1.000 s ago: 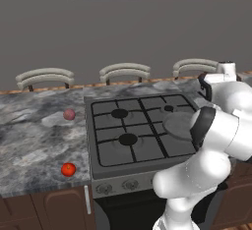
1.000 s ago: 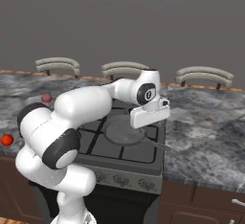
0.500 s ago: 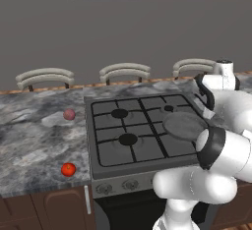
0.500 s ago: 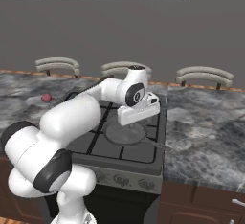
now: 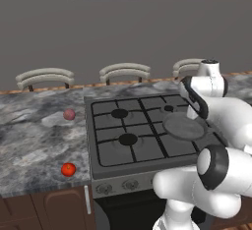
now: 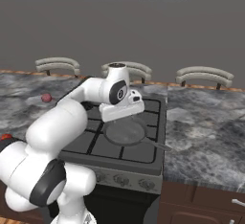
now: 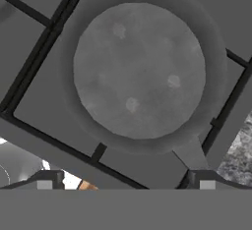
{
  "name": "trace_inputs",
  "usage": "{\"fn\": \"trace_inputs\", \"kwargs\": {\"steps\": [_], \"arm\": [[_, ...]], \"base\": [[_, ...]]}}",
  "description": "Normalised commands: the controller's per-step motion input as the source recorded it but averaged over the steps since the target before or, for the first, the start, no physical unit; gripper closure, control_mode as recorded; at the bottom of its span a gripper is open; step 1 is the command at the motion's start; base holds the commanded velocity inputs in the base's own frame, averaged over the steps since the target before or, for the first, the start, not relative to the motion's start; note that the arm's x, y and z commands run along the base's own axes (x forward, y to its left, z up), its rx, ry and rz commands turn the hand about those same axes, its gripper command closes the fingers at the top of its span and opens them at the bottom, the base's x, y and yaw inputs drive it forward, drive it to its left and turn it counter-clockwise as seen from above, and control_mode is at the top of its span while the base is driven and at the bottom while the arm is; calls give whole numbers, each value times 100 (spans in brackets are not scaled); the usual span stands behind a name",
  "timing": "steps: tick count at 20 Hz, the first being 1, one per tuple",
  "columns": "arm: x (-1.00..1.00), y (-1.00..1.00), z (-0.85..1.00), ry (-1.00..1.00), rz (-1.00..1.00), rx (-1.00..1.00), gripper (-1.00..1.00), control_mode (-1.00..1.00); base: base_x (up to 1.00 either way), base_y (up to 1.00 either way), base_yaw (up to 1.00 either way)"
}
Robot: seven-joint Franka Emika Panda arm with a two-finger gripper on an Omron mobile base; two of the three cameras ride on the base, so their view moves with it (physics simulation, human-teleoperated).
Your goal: Place the pan on the front right burner on the stove. Then place the tomato and the onion in the pan and turn on the front right burner.
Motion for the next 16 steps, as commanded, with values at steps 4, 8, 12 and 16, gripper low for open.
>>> {"fn": "trace_inputs", "kwargs": {"steps": [4,8,12,16], "arm": [[0,56,19,-3,-14,0,-100,-100],[0,54,23,-1,-18,0,-100,-100],[0,55,24,-5,-22,0,-100,-100],[0,45,17,-14,-24,0,-100,-100]], "base": [[0,0,0],[0,0,0],[0,0,0],[0,0,0]]}}
